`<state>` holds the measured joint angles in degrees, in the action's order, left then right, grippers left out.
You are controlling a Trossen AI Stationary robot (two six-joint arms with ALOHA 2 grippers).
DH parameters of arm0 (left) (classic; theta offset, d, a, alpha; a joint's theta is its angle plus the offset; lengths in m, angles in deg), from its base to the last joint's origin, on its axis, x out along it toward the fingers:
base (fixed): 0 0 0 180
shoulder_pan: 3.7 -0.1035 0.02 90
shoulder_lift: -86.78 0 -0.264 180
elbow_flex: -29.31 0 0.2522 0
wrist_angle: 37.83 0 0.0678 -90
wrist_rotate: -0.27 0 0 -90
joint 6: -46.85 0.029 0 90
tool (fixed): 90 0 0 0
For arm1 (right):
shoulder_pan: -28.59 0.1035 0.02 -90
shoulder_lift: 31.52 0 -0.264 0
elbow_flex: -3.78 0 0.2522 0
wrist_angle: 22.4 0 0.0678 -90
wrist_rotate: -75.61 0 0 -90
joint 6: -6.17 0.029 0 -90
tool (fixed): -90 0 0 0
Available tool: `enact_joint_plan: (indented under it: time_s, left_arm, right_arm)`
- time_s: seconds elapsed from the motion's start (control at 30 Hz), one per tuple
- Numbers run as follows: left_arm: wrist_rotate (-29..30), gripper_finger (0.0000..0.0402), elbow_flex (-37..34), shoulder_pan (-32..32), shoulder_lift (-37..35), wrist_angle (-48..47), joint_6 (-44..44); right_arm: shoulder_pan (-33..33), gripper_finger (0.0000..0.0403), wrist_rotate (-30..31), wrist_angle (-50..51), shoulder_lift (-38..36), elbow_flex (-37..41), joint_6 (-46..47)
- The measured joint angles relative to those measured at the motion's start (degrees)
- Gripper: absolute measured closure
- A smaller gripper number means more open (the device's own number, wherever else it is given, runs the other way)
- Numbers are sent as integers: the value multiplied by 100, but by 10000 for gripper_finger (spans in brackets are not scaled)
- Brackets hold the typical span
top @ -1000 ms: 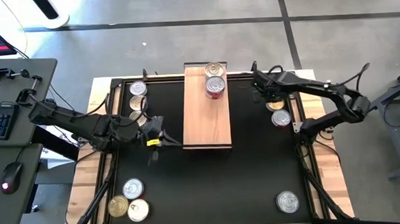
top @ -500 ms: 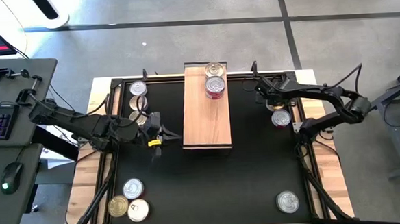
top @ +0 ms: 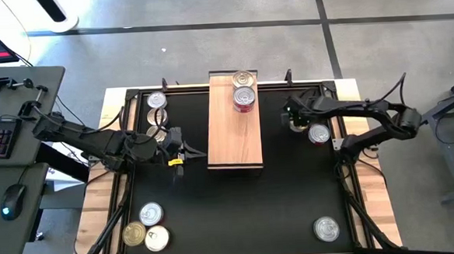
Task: Stack canned seafood by type on shelf
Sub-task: Put the green tuna can on the shelf
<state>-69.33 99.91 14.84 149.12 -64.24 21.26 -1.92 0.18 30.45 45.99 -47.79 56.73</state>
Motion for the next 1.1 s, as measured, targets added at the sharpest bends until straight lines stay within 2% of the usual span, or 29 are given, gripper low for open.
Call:
enact_joint_plan:
  time_s: [0.27, 0.5, 0.63, 0.77, 0.9, 1.1]
  left_arm:
    - [3, 402, 0, 70, 0, 0, -418]
    - [128, 402, 0, 293, 203, 2, -823]
    - [-245, 402, 0, 700, 437, -403, -819]
    - [-417, 402, 0, 1206, 626, -1002, -1371]
    - [-514, 402, -2, 1777, 728, -1202, -1628]
    - [-184, 401, -2, 2731, 730, -1188, -1621]
  right_arm:
    - [1581, 403, -30, 700, 0, 2, 158]
    - [3192, 403, -258, 573, 0, 5, 1131]
    - [4136, 403, -343, 245, 4, 17, 2166]
    - [4970, 403, -437, -249, 16, 25, 3361]
    - [5629, 403, -386, -707, 131, -53, 4386]
    - [6226, 403, -477, -793, 1111, -897, 4844]
